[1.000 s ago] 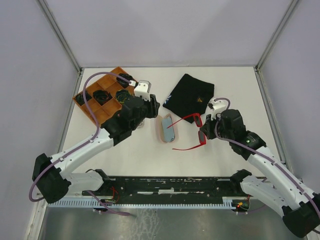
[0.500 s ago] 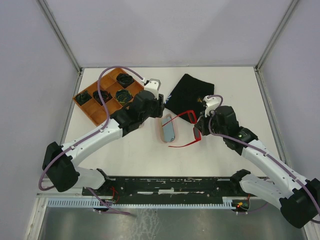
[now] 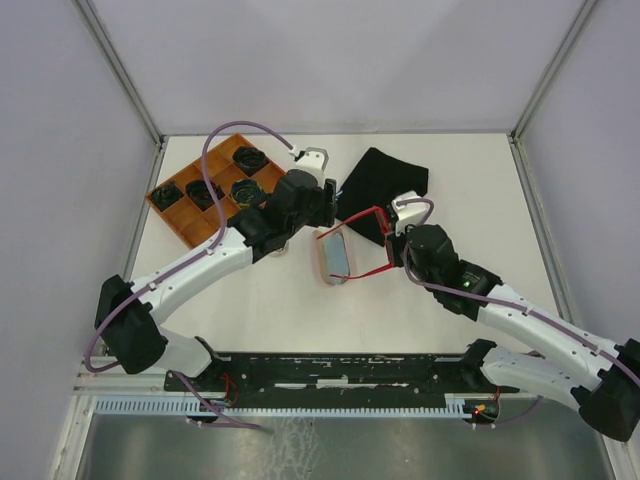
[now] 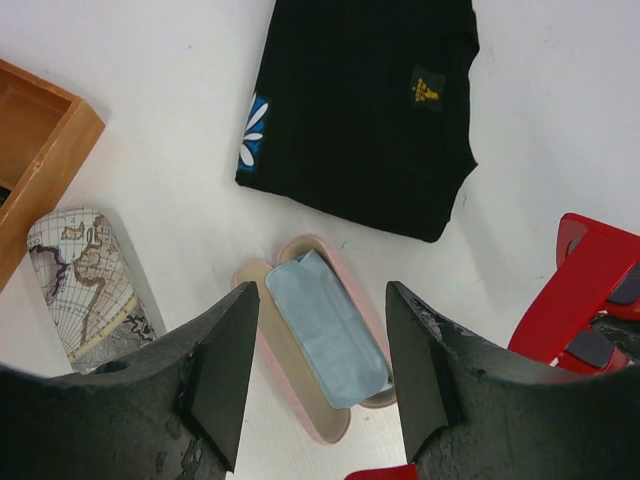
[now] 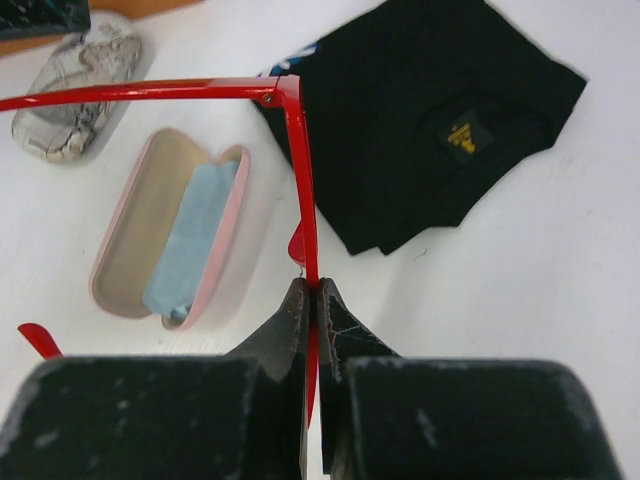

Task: Organize the sunglasses
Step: Fold the sunglasses.

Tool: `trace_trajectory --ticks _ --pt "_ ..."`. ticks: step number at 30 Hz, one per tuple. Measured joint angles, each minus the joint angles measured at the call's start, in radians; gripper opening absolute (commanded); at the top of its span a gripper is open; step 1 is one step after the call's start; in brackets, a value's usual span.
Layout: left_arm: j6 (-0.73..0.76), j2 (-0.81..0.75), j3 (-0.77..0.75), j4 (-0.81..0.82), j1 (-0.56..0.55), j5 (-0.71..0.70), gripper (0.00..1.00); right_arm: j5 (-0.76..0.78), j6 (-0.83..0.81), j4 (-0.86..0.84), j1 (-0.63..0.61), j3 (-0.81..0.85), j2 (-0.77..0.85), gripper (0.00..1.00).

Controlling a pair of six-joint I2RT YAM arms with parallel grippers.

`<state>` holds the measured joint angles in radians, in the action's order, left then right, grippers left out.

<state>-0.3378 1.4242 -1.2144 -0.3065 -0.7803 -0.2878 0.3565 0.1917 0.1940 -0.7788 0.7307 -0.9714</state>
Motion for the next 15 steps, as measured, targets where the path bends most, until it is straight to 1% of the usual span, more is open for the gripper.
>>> trace_trajectory --ticks 3,8,15 --pt "-0.011 0.0 -0.026 0.002 -0.009 -0.023 0.61 0.1 -0.008 -0.045 -0.043 0.0 0.003 0.0" --pt "-0.024 0.0 -0.051 0.003 -0.02 -0.064 0.61 0.223 -0.024 -0.109 -0.09 0.0 -0.006 0.0" --pt "-0.024 0.0 -0.062 0.005 -0.032 -0.1 0.61 0.333 -0.025 -0.176 -0.125 -0.002 -0.034 0.0"
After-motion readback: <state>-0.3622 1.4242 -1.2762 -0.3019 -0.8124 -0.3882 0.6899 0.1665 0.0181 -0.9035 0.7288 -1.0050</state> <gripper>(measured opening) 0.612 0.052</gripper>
